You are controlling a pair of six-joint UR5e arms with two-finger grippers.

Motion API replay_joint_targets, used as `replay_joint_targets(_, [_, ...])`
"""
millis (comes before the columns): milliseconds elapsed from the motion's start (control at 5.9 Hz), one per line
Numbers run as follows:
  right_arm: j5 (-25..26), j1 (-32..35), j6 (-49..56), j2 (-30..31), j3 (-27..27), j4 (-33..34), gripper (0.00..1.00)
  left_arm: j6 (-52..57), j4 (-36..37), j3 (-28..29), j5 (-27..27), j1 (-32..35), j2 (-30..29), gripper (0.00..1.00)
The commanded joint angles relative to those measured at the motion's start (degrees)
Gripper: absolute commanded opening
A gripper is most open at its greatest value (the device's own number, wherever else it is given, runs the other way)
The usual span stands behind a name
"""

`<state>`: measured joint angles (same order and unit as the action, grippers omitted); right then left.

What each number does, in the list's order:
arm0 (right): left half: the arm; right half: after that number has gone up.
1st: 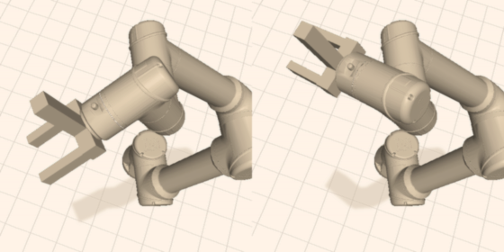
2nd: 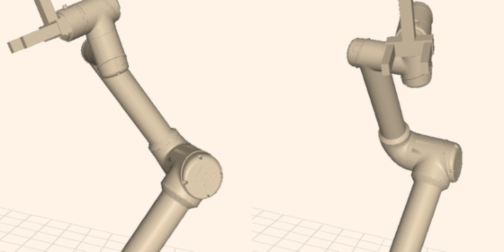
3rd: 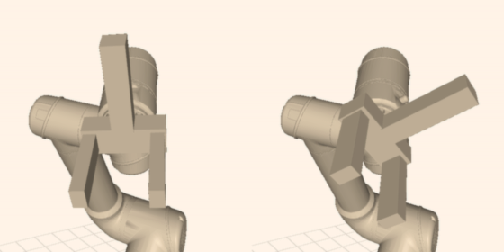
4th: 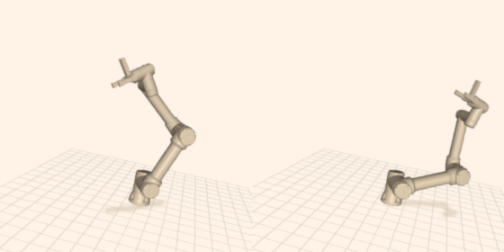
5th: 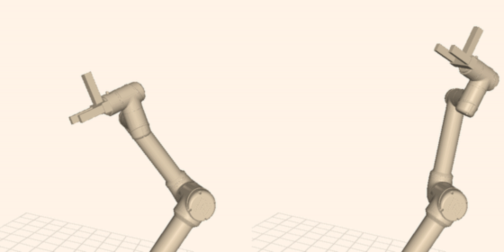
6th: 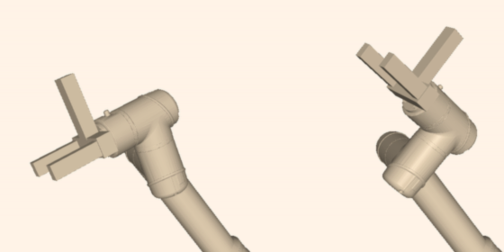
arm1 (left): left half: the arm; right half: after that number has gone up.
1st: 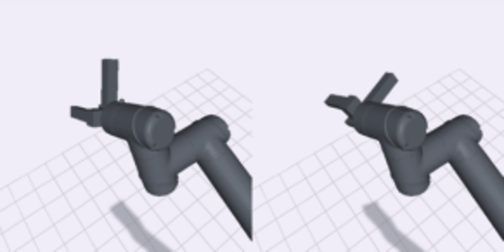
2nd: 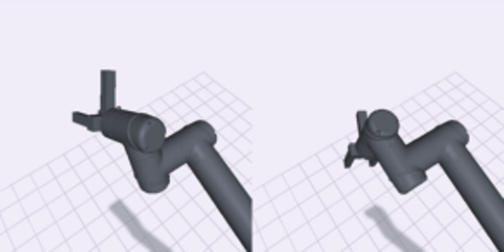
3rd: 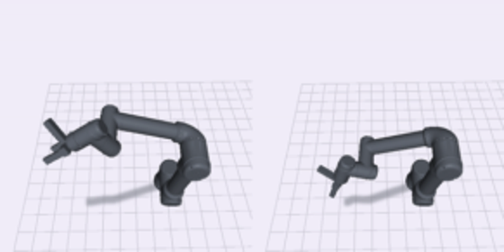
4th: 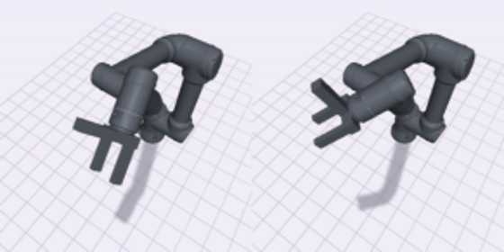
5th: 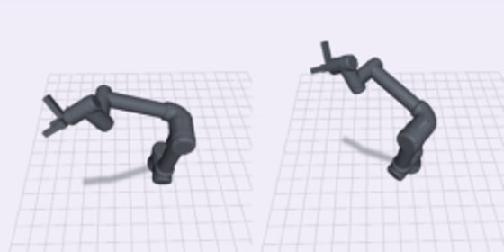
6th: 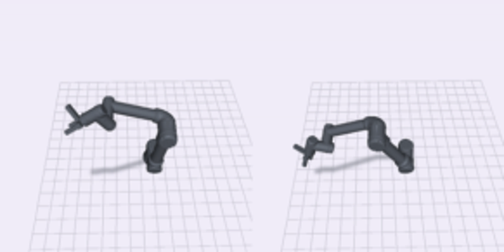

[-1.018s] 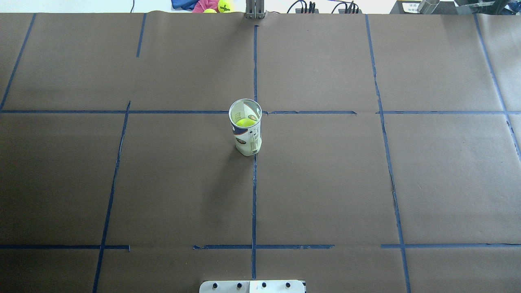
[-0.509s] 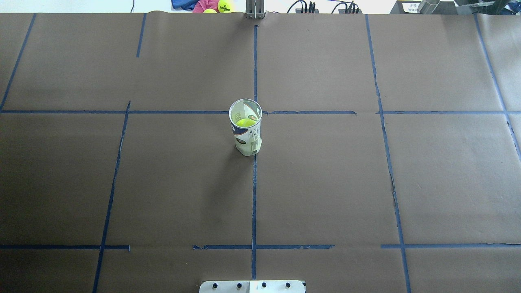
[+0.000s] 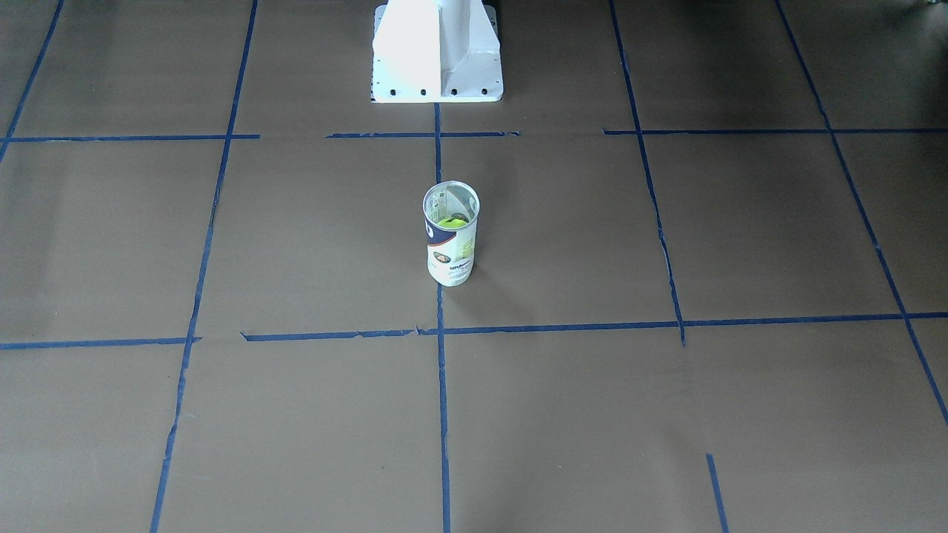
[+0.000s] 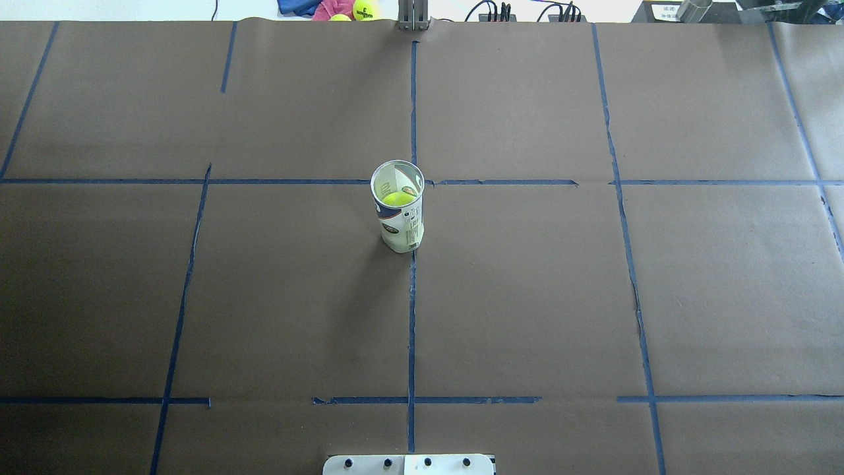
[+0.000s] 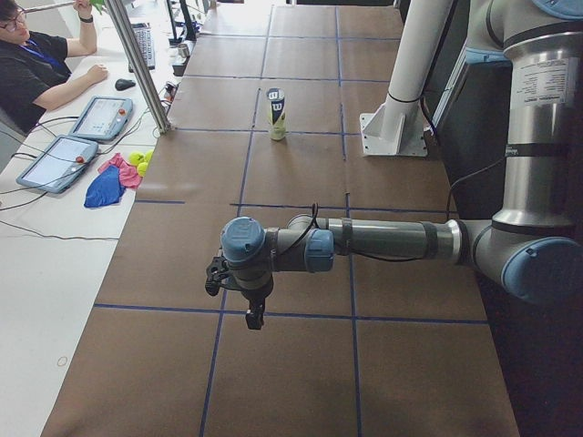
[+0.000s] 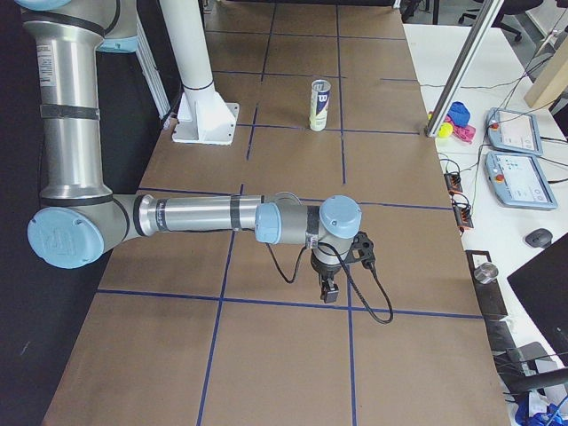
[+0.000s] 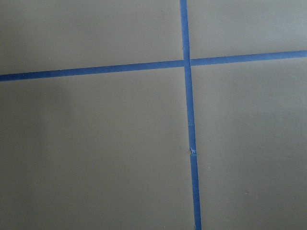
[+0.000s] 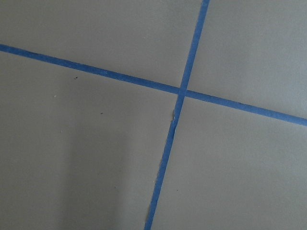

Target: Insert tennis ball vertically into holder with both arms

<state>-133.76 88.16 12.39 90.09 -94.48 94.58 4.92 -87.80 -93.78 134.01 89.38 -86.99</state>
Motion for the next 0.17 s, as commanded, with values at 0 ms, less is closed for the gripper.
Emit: replay_joint_targets(0, [0.08, 0.0, 0.01, 0.0, 0.0, -0.01, 1.0, 0.0, 0.0, 0.0, -0.06, 0.0, 0.07, 1.0])
